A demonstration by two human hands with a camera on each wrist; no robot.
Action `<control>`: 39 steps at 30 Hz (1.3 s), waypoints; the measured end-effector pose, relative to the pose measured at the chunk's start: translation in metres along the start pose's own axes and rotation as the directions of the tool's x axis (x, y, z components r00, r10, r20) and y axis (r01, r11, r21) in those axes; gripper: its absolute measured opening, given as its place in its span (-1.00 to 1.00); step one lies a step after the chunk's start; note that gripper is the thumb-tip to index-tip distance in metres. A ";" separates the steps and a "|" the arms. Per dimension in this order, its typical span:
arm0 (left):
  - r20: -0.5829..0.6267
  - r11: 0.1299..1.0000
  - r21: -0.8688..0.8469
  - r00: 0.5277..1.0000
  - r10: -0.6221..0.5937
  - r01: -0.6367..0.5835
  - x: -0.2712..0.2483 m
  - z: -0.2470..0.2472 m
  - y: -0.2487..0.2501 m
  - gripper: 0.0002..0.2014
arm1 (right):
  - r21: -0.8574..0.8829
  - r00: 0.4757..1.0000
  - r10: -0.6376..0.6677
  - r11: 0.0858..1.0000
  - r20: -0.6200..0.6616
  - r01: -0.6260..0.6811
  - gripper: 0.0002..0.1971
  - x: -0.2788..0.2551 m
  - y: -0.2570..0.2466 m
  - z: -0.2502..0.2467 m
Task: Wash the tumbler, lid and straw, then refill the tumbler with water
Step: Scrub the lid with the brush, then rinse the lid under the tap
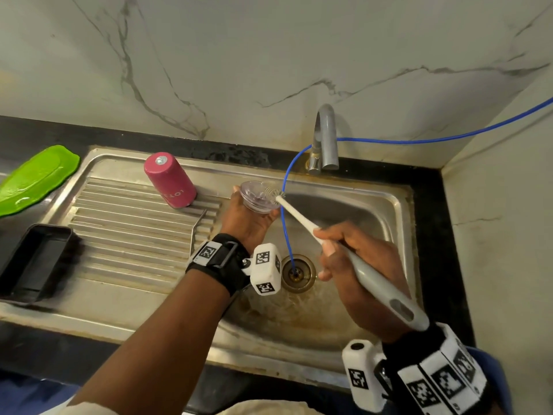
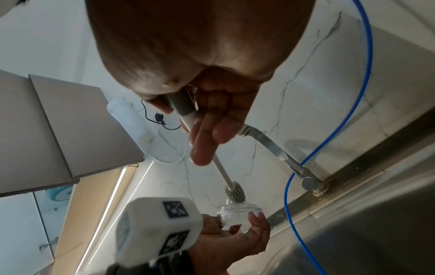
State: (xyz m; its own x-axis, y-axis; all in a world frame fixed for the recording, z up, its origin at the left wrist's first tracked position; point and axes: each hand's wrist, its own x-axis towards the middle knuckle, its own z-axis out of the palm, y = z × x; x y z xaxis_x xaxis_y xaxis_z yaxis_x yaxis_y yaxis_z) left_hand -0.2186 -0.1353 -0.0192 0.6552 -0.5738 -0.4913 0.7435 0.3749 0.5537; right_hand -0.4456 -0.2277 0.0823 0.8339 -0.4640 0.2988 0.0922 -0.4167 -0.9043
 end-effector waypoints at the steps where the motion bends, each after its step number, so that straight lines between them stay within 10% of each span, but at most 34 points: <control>1: 0.007 1.000 -0.004 1.000 -0.010 0.010 0.000 0.001 -0.001 -0.27 | -0.003 1.000 0.001 1.000 0.005 -0.001 -0.80 -0.004 0.000 -0.001; 14: 0.013 0.987 0.106 0.992 -0.127 0.124 -0.005 0.026 -0.042 -0.37 | -0.240 0.992 0.054 0.967 -0.114 -0.080 -0.86 -0.004 0.045 -0.076; 22: 0.067 0.975 0.185 0.988 -0.140 0.125 -0.013 0.055 -0.062 -0.53 | -0.761 0.975 0.217 0.624 -0.048 -0.177 -0.97 0.004 0.120 -0.154; 33: 0.101 0.962 0.239 0.982 -0.158 0.130 -0.008 0.063 -0.068 -0.55 | -0.949 0.653 0.754 0.252 0.068 -0.192 -0.41 0.005 0.147 -0.175; 39: 0.095 0.973 0.190 0.984 -0.152 0.132 -0.007 0.056 -0.063 -0.38 | -0.965 0.659 0.747 0.103 -0.085 -0.241 -0.61 0.022 0.139 -0.161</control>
State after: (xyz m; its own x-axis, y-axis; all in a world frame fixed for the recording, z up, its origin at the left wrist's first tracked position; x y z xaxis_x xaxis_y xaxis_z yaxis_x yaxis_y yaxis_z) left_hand -0.2770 -0.1958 -0.0130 0.5187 -0.6910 -0.5035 0.7846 0.1507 0.6014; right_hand -0.5018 -0.4219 0.0120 0.5722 -0.6834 -0.4533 -0.7165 -0.6855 0.1291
